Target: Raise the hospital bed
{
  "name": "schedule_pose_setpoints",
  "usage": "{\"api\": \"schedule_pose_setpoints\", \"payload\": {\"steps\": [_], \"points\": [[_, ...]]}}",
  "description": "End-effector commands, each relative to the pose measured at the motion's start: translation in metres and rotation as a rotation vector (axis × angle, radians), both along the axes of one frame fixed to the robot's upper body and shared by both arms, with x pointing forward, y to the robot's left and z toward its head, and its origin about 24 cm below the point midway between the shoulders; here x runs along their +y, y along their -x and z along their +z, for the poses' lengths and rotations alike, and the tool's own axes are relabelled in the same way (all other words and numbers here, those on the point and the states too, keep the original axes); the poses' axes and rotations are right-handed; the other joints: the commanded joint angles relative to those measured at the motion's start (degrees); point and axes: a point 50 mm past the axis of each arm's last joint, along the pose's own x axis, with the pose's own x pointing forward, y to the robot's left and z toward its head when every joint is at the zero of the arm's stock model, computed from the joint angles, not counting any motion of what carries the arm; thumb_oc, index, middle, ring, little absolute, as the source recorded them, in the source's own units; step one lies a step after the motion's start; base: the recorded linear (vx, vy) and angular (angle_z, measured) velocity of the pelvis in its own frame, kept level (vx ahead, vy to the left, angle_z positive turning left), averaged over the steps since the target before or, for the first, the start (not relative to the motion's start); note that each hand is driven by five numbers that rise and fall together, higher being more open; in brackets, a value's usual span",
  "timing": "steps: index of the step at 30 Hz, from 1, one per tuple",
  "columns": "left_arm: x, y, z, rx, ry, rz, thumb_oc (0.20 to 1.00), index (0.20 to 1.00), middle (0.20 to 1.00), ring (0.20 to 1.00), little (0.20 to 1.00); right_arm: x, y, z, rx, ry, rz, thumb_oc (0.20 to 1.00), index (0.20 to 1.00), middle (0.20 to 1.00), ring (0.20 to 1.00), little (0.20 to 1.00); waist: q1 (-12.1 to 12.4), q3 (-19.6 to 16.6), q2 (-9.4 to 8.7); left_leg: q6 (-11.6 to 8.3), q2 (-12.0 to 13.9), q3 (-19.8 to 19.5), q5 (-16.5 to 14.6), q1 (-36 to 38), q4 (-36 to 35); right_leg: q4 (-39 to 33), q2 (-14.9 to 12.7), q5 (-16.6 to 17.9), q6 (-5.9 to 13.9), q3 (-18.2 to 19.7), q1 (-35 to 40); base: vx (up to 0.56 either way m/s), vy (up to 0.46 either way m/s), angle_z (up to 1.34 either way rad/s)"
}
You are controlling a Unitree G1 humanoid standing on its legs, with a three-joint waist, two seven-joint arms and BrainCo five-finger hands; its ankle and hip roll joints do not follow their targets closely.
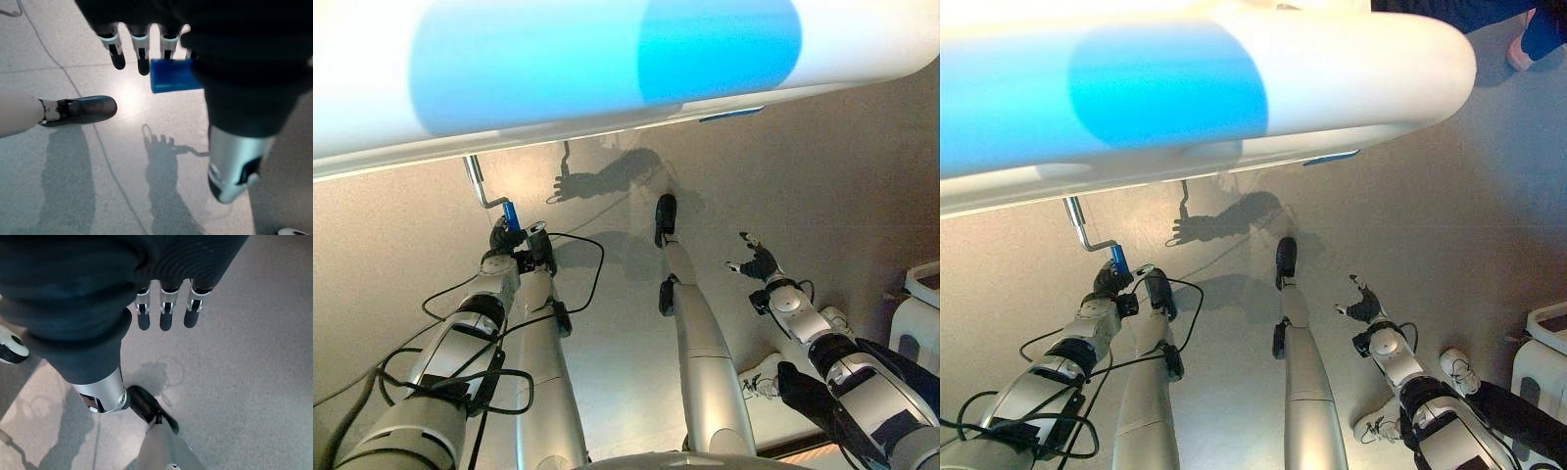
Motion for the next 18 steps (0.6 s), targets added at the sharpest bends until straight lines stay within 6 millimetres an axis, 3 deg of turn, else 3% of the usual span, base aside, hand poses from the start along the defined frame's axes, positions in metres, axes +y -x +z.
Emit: {"api": "schedule_pose_setpoints", "payload": {"steps": [1, 18], "points": [[0.023, 0.022, -0.02, 0.038, 0.045, 0.112, 1.0, 1.0, 1.0, 1.0, 1.0, -0.02, 0.023, -0.017, 0.049, -0.002, -0.042, 1.0, 1.0, 1.0, 1.0, 1.0, -0.31, -3.42, -0.29, 3.07, -1.44, -2.24, -0.4, -5.74, 2.74, 0.07, -0.9, -1.18, 3.83, 0.98, -1.71, 0.0, 0.0, 0.0], [0.036, 0.012, 0.005, -0.015, 0.001, 0.131, 1.0, 1.0, 1.0, 1.0, 1.0, -0.025, 0.028, -0.02, 0.066, -0.01, -0.048, 1.0, 1.0, 1.0, 1.0, 1.0, -0.9, -3.09, -1.7, 2.87, -1.39, -2.56, -0.07, -7.01, 2.78, -0.21, -0.62, -0.91, 3.94, 0.81, -2.44, 0.0, 0.0, 0.0]]}}
